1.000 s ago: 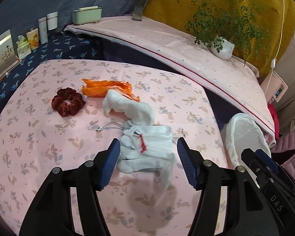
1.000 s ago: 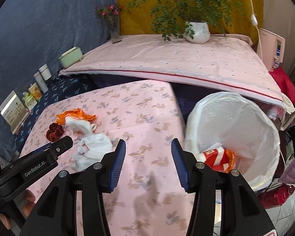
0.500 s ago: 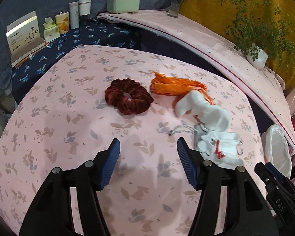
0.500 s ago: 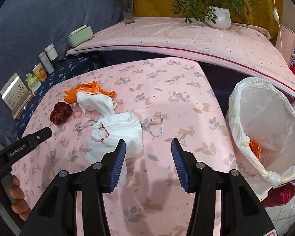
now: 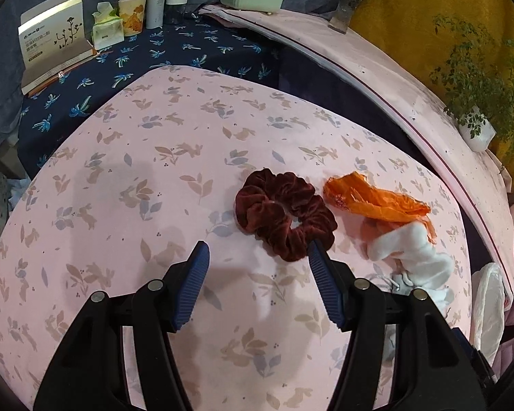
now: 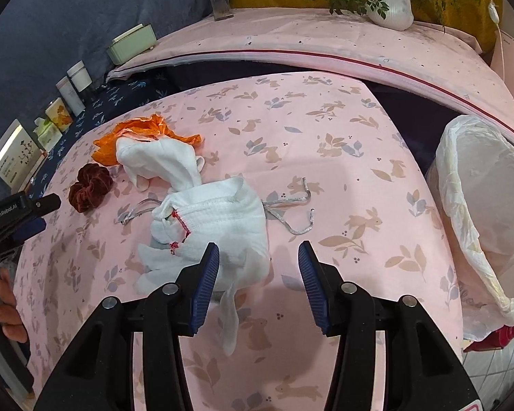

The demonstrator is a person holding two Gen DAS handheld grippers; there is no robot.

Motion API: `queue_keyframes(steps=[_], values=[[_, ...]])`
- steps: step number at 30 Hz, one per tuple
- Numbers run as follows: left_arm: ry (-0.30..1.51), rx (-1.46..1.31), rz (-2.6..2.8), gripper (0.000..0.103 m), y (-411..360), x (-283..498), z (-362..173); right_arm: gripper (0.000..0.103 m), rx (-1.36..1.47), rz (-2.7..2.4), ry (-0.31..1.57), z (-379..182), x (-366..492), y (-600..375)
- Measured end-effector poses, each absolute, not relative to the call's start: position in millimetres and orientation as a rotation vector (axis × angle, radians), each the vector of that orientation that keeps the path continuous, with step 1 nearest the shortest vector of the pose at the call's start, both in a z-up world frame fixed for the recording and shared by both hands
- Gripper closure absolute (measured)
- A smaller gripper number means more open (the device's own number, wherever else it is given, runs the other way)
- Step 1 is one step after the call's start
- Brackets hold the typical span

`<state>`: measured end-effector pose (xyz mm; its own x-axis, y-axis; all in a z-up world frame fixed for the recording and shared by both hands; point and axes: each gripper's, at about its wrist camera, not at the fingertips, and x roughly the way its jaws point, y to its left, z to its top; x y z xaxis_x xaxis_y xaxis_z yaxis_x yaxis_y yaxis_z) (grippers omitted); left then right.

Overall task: Collect trash
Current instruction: 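Grasp the dark red velvet scrunchie with the left gripper while the right grasps a white cloth, then carry the scrunchie and white cloth over the trash bin with both grippers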

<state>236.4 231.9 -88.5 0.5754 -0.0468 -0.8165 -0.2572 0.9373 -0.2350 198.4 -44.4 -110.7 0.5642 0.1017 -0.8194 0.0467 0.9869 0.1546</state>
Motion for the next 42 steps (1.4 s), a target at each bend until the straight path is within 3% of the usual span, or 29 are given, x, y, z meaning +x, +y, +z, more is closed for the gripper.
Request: queue_keyframes(steps=[7,9,12,18,23,42], values=[[1.002,-0.421,0.127,0.05,243,267,-110,0.058,0.168,0.034,0.989,-118,205,-43],[1.008,-0.426,0.121,0.06,242,270,-115,0.06,0.175,0.04,0.991,-120,206,-44],[1.021,-0.427,0.095,0.076,238,272,-120,0.072,0.185,0.061,0.994,-121,206,-44],[1.01,-0.398,0.076,0.088,230,266,-116,0.086,0.179,0.074,0.989,-119,204,-40],[0.985,-0.373,0.066,0.091,220,252,-102,0.091,0.204,0.08,0.963,-108,198,-47],[0.87,-0.264,-0.101,0.092,113,196,-12,0.092,0.237,0.026,0.76,-21,162,-115]])
